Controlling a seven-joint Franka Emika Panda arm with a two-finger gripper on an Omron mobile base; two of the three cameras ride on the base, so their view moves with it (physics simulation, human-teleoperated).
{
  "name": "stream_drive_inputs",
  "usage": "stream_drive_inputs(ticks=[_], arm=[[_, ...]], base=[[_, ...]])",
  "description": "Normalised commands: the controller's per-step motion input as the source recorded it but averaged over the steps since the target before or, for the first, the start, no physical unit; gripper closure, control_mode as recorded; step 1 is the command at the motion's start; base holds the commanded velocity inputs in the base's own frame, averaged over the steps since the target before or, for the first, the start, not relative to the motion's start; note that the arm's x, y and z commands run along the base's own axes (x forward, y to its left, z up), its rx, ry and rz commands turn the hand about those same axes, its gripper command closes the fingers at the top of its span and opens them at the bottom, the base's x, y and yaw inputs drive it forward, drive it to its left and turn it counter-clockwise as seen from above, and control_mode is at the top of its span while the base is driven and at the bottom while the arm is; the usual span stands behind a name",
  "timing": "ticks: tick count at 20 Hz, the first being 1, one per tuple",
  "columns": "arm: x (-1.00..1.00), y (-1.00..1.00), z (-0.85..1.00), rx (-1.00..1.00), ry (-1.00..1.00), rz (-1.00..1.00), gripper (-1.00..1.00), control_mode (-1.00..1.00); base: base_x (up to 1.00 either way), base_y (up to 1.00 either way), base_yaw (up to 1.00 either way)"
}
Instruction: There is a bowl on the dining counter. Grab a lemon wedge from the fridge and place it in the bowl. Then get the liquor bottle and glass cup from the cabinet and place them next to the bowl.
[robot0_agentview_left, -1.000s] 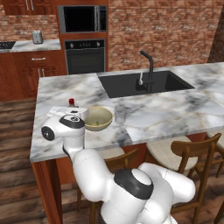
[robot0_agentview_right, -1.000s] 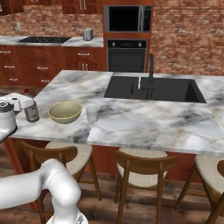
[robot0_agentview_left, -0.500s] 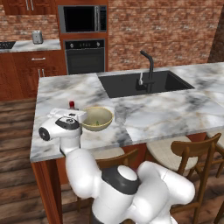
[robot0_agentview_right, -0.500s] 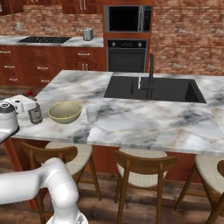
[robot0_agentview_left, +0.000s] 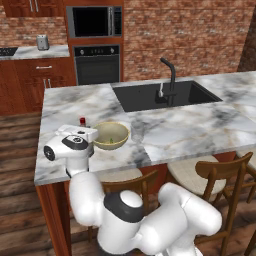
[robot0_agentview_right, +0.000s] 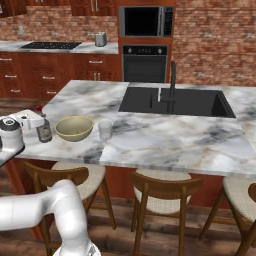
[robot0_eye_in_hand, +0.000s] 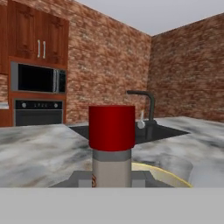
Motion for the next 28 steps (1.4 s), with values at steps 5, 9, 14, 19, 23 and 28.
stream_drive_inputs(ticks=[5,9,14,19,23,28], arm=[[0.13,0.02,-0.18,0.00,0.00,-0.05,1.00,-1.00],[0.00,0.08,-0.19,0.00,0.00,-0.04,1.00,-1.00],[0.08,0.06,-0.17,0.00,0.00,-0.03,1.00,-1.00],[0.08,0.01,-0.11,0.00,0.00,-0.03,1.00,-1.00],[0.12,0.03,-0.15,0.00,0.00,-0.03,1.00,-1.00],[0.18,0.09,-0.15,0.00,0.00,-0.03,1.00,-1.00]], base=[[0.00,0.00,0.00],[0.00,0.00,0.00],[0.00,0.00,0.00],[0.00,0.00,0.00],[0.00,0.00,0.00],[0.00,0.00,0.00]])
